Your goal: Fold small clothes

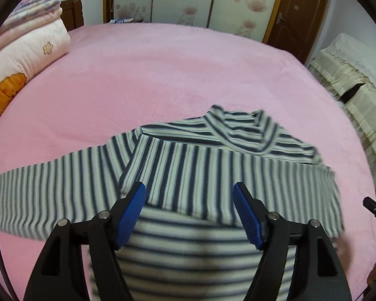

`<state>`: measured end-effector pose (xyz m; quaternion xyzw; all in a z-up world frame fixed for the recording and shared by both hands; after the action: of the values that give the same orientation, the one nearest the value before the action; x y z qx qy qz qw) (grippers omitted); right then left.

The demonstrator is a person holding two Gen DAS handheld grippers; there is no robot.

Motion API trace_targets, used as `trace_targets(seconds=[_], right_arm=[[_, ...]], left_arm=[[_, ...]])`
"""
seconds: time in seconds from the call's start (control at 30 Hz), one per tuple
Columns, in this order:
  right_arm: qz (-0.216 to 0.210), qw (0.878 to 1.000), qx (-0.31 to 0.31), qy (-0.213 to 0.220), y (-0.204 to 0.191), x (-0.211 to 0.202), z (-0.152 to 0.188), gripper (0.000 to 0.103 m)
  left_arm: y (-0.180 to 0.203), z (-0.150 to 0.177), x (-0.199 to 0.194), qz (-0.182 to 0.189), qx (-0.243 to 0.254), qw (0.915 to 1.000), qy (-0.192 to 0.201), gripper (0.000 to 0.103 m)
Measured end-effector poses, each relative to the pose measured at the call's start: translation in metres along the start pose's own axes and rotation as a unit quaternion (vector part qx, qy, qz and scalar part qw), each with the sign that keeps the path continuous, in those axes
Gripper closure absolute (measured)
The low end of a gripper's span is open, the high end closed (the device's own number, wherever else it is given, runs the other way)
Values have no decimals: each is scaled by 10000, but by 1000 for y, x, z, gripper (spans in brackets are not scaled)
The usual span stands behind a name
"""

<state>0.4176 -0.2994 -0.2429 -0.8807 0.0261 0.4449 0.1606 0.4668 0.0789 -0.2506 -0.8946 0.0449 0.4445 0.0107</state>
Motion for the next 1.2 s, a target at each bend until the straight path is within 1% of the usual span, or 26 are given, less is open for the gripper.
trace_targets(seconds=[0.1,0.23,0.37,0.43,0.47,0.53,0.7,0.77,0.83,0.97,1.0,1.13,1.2], right_arm=[[-79,9998,-158,90,-13,-31,7,97],[-245,9989,-322,216,-31,-73,21,97],[-389,9978,-450,277,-49,-106,39,97],[-447,9970,-549,302,-59,-121,49,95],[-474,9966,-586,319,-64,-127,53,94],[-539,9957,-672,348,-75,-141,63,86],[-659,9926,-911,449,-102,-164,81,79],[-771,9911,-995,443,-118,-172,89,76],[-853,9894,-1086,442,-135,-178,97,71],[-1023,9840,-1371,491,-174,-187,109,65],[-1070,9822,-1455,508,-188,-189,112,62],[-1287,9755,-1693,565,-234,-196,122,59],[-1393,9720,-1795,596,-256,-199,126,58]], left_arm=[[6,4,-41,51,41,9998,174,22],[12,13,-103,86,138,9991,391,13],[14,27,-147,140,166,9982,566,9],[12,37,-166,148,192,9978,612,2],[11,41,-172,127,222,9977,624,1],[9,50,-188,71,291,9972,686,1],[-5,72,-228,34,322,9964,777,1],[-14,80,-241,78,261,9965,791,1],[-25,86,-251,76,204,9966,791,1],[-56,99,-265,82,-1,9978,655,1],[-64,102,-268,68,-47,9980,630,1],[-103,113,-274,-67,-205,9983,534,1],[-131,118,-278,-238,-376,9974,562,1]])
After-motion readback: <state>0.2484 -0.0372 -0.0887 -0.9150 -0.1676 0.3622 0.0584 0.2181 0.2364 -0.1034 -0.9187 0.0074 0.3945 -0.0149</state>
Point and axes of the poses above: each gripper's, at about its wrist camera, not at the fingertips, and x roughly the way its jaws point, y to its right, z to its underside, the point moved 10 cm from there along x, roughly the way its jaws point, and after that the axes turned 11 degrees about x, right-handed, at the moved point
